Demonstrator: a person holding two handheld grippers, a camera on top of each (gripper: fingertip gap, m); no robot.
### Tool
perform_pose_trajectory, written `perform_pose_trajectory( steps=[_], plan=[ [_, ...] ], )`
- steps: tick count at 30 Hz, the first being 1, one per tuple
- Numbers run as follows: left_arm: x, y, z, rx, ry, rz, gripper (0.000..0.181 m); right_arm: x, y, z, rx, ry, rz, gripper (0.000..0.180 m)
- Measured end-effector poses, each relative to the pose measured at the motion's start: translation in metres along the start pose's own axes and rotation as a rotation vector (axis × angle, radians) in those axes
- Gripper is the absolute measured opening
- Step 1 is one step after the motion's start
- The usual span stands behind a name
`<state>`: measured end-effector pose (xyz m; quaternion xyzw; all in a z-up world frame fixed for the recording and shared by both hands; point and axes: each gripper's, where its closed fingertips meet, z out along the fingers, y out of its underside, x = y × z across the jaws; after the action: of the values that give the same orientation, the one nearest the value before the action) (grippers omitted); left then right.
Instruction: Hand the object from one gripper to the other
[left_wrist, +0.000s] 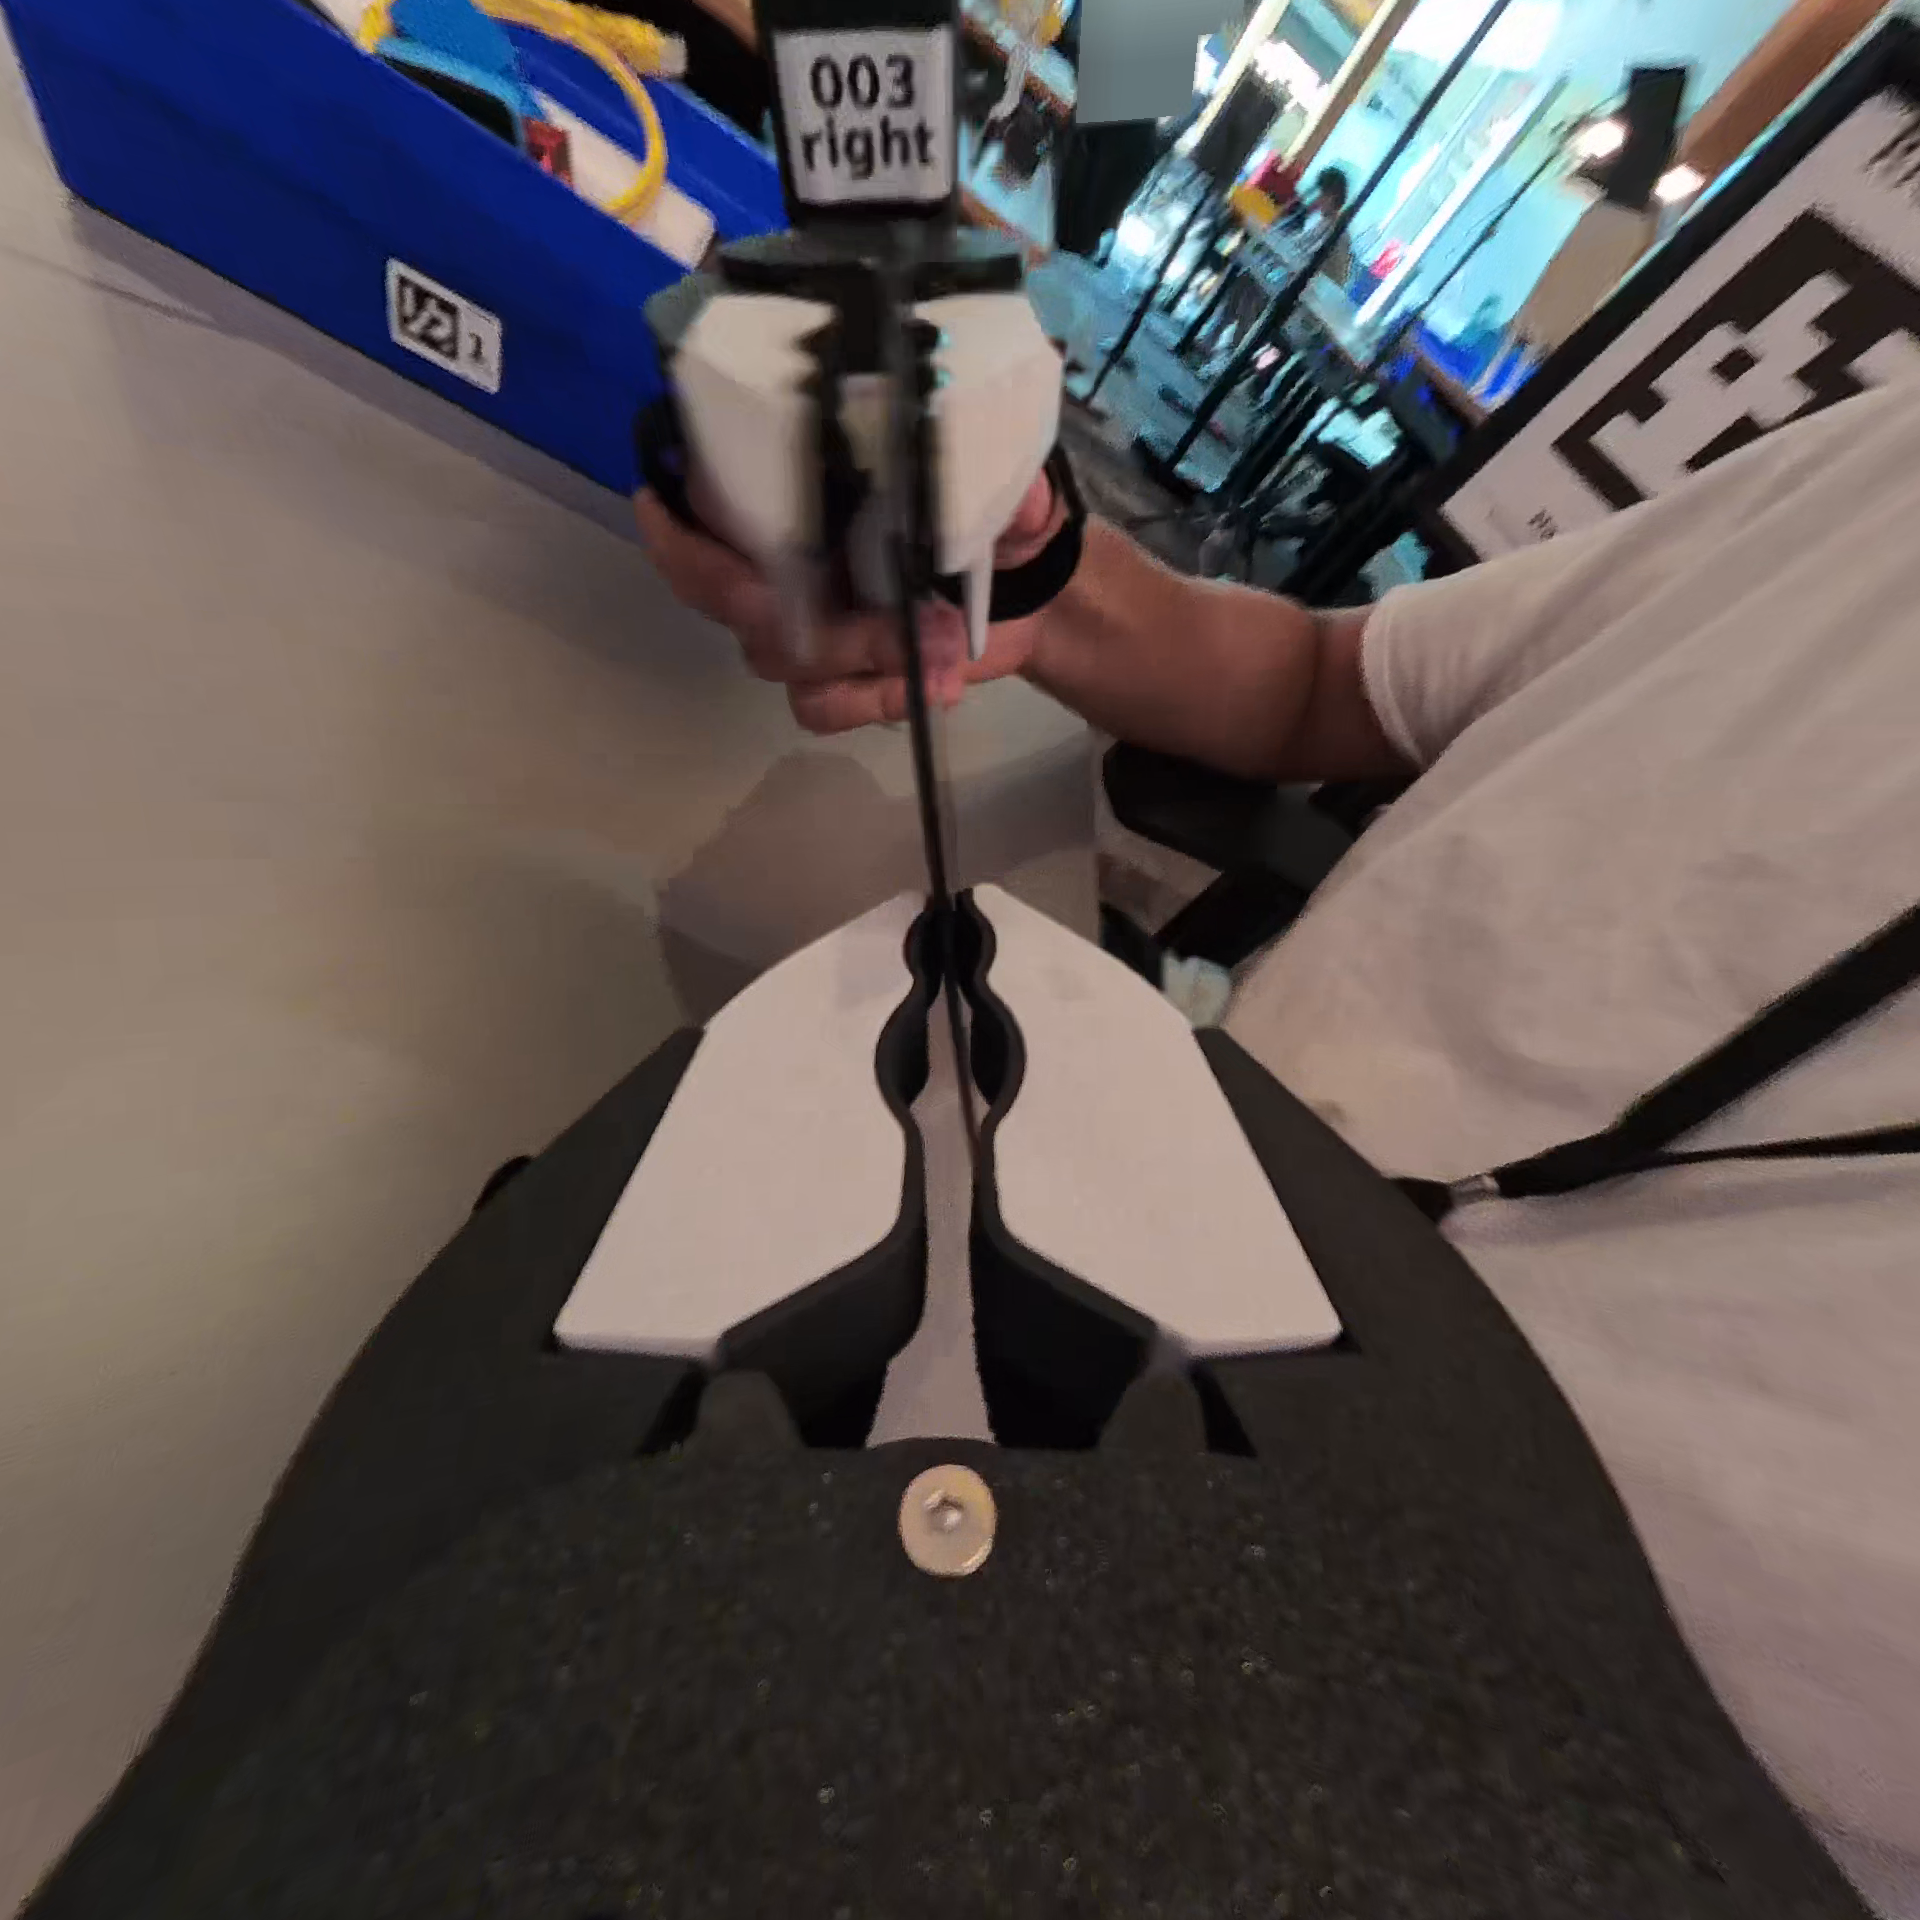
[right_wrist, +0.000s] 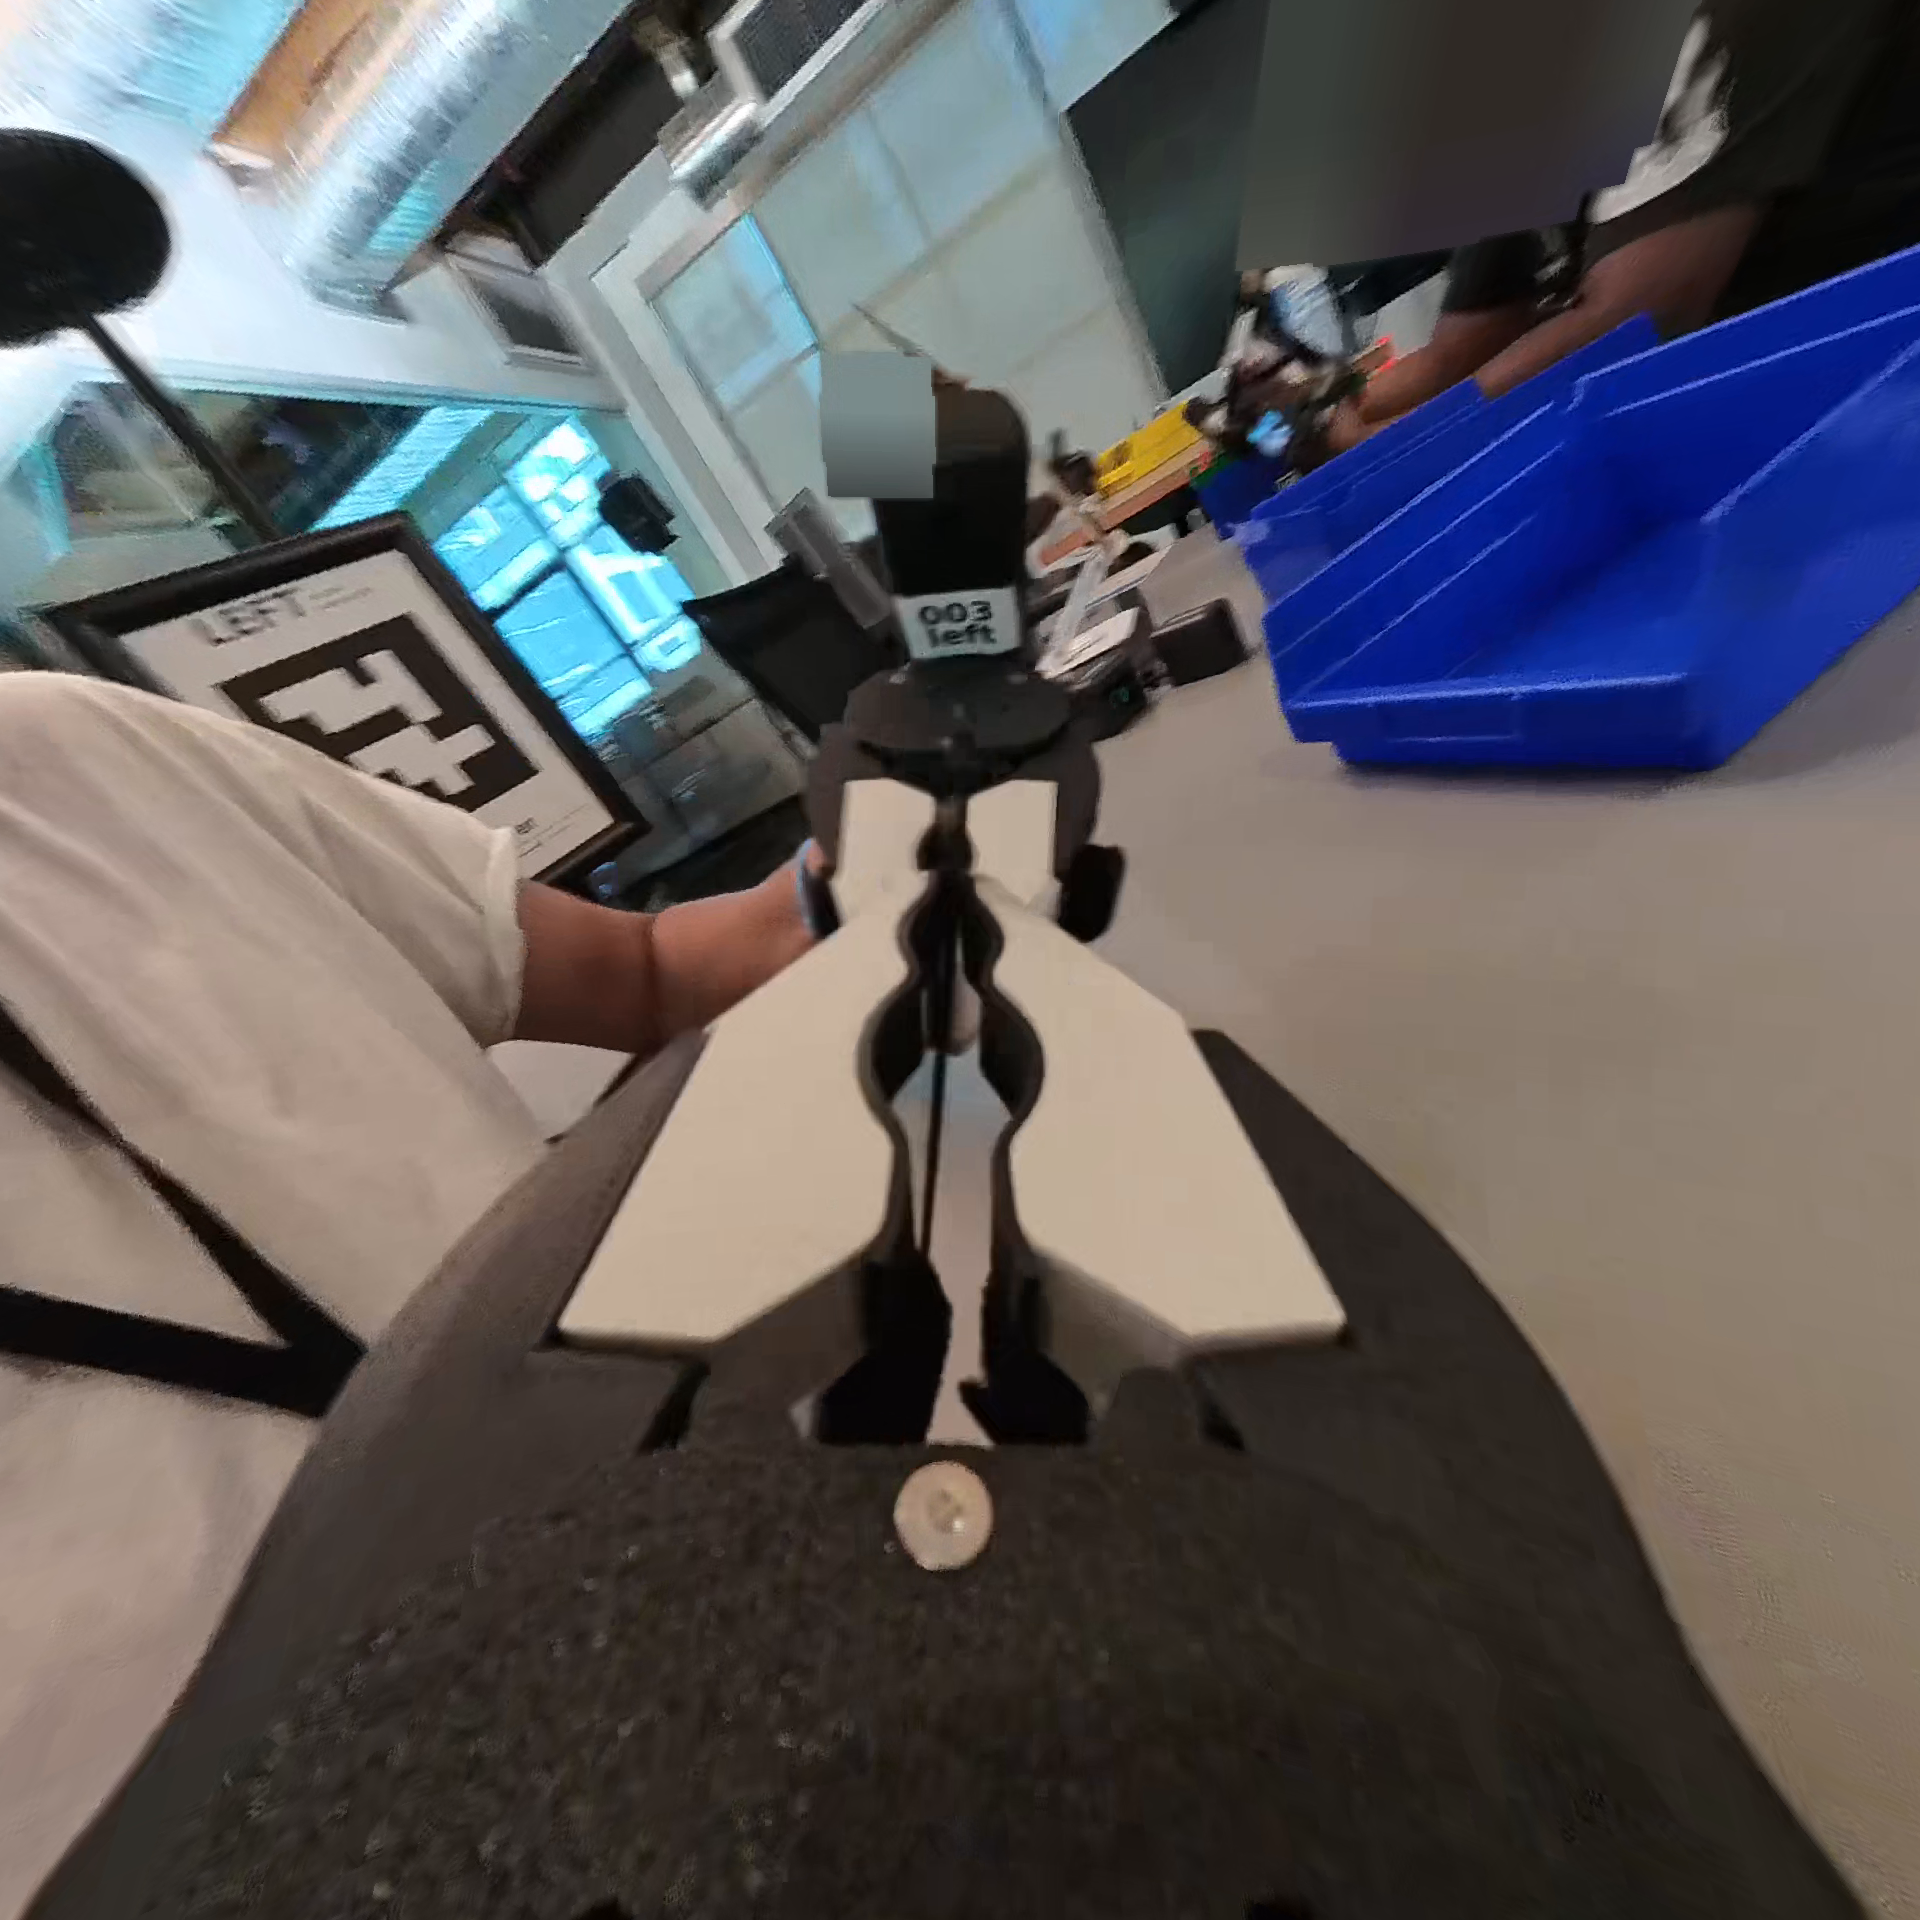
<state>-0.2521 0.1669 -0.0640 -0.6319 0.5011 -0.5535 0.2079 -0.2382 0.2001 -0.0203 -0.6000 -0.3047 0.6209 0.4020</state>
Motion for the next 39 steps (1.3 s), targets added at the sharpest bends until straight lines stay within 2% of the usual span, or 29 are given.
perform_pose_trajectory(
  steps=[4, 6, 7, 10, 13, 15, 16, 18, 20, 22, 25, 28, 30, 34, 36, 38, 39],
  plan=[
    [-0.008, -0.010, -0.007, 0.077, -0.117, 0.040, 0.006, 0.002, -0.011, -0.011, 0.041, 0.017, 0.040, 0.001],
    [-0.012, -0.012, -0.022, 0.127, -0.205, 0.039, 0.037, -0.001, -0.034, -0.032, 0.083, 0.088, -0.002, 0.001],
    [-0.012, -0.011, -0.031, 0.143, -0.250, 0.052, 0.044, -0.005, -0.052, -0.050, 0.088, 0.160, -0.063, 0.001],
    [-0.009, -0.002, -0.054, 0.232, -0.410, 0.121, 0.048, -0.024, -0.128, -0.132, 0.127, 0.501, -0.249, 0.001],
    [-0.002, 0.019, -0.058, 0.297, -0.465, 0.118, 0.048, -0.005, -0.179, -0.252, -0.017, 1.088, -0.344, 0.001],
    [-0.001, 0.033, -0.053, 0.290, -0.458, 0.075, 0.046, 0.026, -0.181, -0.330, -0.146, 1.385, -0.190, 0.002],
    [-0.002, 0.037, -0.051, 0.291, -0.457, 0.058, 0.046, 0.045, -0.172, -0.357, -0.218, 1.447, -0.066, 0.003],
    [-0.004, 0.037, -0.052, 0.318, -0.471, 0.049, 0.047, 0.086, -0.155, -0.386, -0.306, 1.442, 0.139, 0.001],
    [-0.011, 0.028, -0.064, 0.393, -0.561, 0.072, 0.051, 0.129, -0.137, -0.397, -0.337, 1.390, 0.290, 0.001],
    [-0.011, 0.016, -0.083, 0.487, -0.649, 0.125, 0.051, 0.164, -0.107, -0.402, -0.458, 1.378, 0.405, 0.001],
    [-0.013, 0.016, -0.097, 0.483, -0.725, 0.155, 0.055, 0.200, -0.075, -0.392, -0.549, 1.328, 0.471, 0.002],
    [-0.021, 0.022, -0.111, 0.475, -0.805, 0.163, 0.055, 0.212, -0.074, -0.396, -0.540, 1.377, 0.462, 0.003],
    [-0.026, 0.029, -0.114, 0.452, -0.829, 0.153, 0.054, 0.211, -0.074, -0.402, -0.575, 1.423, 0.438, 0.007],
    [-0.042, 0.042, -0.127, 0.394, -0.917, 0.115, 0.057, 0.191, -0.098, -0.421, -0.681, 1.556, 0.219, 0.024],
    [-0.049, 0.047, -0.147, 0.377, -1.015, 0.111, 0.059, 0.159, -0.126, -0.427, -0.604, 1.652, 0.098, 0.027],
    [-0.052, 0.053, -0.168, 0.379, -1.090, 0.099, 0.065, 0.118, -0.146, -0.404, -0.447, 1.600, -0.016, 0.031],
    [-0.052, 0.055, -0.177, 0.392, -1.114, 0.092, 0.066, 0.097, -0.149, -0.383, -0.360, 1.522, -0.071, 0.034]
  ],
)
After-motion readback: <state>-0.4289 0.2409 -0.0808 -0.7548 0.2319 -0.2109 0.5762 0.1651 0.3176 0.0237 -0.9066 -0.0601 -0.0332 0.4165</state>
